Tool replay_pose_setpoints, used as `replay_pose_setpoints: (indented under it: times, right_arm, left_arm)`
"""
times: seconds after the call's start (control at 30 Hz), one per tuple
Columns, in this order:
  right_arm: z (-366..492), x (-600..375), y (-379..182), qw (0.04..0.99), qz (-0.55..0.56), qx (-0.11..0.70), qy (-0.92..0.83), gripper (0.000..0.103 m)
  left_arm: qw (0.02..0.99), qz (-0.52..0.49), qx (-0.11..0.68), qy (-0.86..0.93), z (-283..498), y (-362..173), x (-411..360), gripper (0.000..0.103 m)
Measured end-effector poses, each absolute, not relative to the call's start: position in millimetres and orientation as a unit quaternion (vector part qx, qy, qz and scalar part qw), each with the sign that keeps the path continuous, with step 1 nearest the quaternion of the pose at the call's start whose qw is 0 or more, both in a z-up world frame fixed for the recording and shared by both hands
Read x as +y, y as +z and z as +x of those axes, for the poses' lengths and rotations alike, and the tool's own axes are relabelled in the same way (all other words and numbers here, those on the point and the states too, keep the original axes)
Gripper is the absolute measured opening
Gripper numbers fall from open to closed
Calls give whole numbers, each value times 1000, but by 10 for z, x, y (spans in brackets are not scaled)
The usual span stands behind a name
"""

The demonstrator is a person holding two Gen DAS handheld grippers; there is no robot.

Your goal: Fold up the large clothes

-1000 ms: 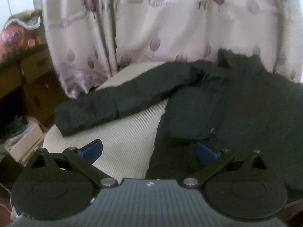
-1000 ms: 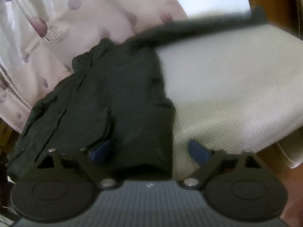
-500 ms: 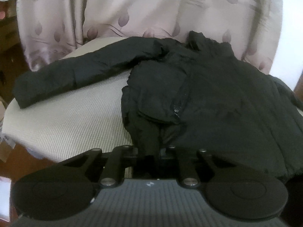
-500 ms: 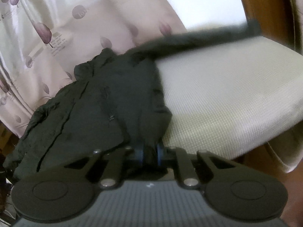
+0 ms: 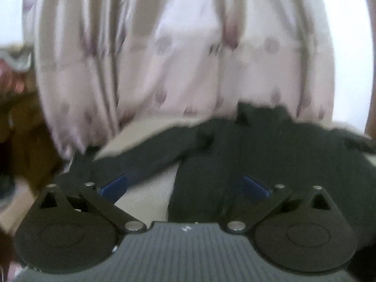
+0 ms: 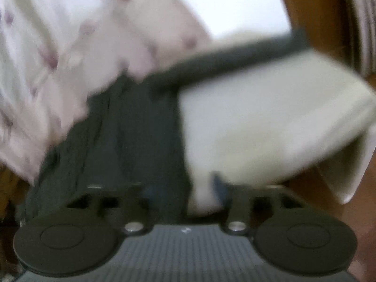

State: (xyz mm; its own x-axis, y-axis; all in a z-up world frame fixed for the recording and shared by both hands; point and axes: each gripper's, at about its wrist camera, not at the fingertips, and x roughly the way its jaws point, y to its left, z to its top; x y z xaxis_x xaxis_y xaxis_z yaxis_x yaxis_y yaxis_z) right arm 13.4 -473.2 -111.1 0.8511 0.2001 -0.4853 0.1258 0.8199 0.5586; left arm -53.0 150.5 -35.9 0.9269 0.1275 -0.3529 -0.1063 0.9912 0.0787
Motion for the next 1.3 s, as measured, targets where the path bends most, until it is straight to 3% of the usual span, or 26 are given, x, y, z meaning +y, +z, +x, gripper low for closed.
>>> replay_pose_setpoints:
  times: [0.03, 0.17, 0.4, 0.53, 0.8, 0.87, 0.93, 0.97, 1.1, 1.3]
  right_arm:
    - [258, -4852, -1034, 917, 317, 243, 17, 101]
    - [949, -5363, -1021, 891, 400, 215, -16, 100]
    - [1854, -6310, -1682, 800, 556, 195, -113, 101]
    - [2241, -6428, -1906, 798, 563, 172, -128, 101]
    - [2837, -6441, -1906, 810, 538, 167, -162, 99]
    - [2921, -6468, -1916, 816, 524, 174, -171, 82]
    - [2964, -6515, -1960, 816, 507, 197, -198, 20]
    - [2951, -6559, -2000, 811, 507, 207, -206, 14]
    - [2922, -6497, -1874, 830, 471, 203, -219, 10]
    - [3047, -5960, -1151, 873, 459, 104, -131, 9]
  left_arm:
    - [983, 27, 176, 52, -425, -304, 1437, 103]
    - [985, 5, 166, 38, 104, -261, 1158, 103]
    - [982, 35, 179, 48, 1015, -652, 772, 103]
    - [977, 60, 197, 56, 1308, -933, 768, 103]
    - [973, 0, 220, 72, 1520, -1244, 1087, 103]
    - [972, -12, 224, 75, 1535, -1310, 1138, 103]
    - [970, -20, 232, 72, 1558, -1348, 1166, 103]
    - [970, -25, 233, 69, 1563, -1357, 1177, 103]
    - [969, -30, 237, 60, 1581, -1371, 1186, 103]
    - [971, -29, 233, 46, 1572, -1397, 1164, 103]
